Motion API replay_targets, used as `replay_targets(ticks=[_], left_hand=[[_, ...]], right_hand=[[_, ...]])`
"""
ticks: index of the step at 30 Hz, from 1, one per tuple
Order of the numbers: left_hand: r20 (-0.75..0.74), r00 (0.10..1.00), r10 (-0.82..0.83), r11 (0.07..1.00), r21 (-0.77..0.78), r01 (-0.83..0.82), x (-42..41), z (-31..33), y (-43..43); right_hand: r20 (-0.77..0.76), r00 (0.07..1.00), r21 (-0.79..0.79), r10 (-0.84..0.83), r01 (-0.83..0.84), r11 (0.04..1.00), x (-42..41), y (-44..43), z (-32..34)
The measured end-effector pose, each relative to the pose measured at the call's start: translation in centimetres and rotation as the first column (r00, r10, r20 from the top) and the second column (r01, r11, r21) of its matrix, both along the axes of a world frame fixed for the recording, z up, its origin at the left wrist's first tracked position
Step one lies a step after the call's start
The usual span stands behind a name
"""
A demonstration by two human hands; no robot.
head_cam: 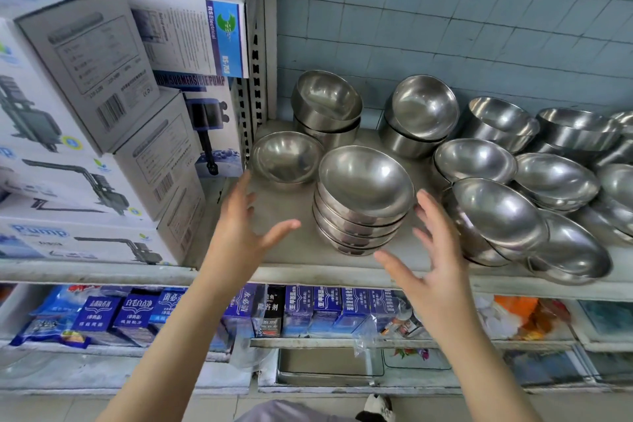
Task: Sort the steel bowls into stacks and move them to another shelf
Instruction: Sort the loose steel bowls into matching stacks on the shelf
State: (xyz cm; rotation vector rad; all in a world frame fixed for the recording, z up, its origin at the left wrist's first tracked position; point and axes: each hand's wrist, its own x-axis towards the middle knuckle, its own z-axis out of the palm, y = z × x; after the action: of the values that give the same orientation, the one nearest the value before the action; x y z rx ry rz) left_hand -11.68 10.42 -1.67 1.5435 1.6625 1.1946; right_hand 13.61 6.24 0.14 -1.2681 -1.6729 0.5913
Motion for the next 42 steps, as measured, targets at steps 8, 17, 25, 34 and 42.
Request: replay_targets(ticks=[8,17,25,34,42], left_hand=[[0.049,0.999,-0.020,0.997,-0.080,0.024,0.5,-0.3,5.1],[0.149,0.988,0.037,0.998,0.040,-0.044,0.9,-0.1,5.9],[0.249,0.968,0.028,0.991,0.120,-0.059,0.6,2.5,3.6],[0.255,0.939,-0.233,0.945,0.286,0.157,1.3,8.0,1.0],[-0.082,0.951,-0.299,0.943,0.130,0.307,5.7,8.8,0.0]], right_hand=[[-0.079,0.996,-0.243,0.033,-0.052,0.969,-0.7,3.3,-1.0],[-0.084,0.993,-0.344,0.083,-0.107,0.933,0.3,4.1,-1.9],[-0.129,0.990,-0.382,0.053,-0.098,0.919,0.9,4.4,-2.2],[-0.195,0.978,-0.406,0.078,-0.153,0.901,1.0,4.5,-2.1],[-0.272,0.954,-0.388,0.129,-0.231,0.892,1.3,5.0,-2.6]])
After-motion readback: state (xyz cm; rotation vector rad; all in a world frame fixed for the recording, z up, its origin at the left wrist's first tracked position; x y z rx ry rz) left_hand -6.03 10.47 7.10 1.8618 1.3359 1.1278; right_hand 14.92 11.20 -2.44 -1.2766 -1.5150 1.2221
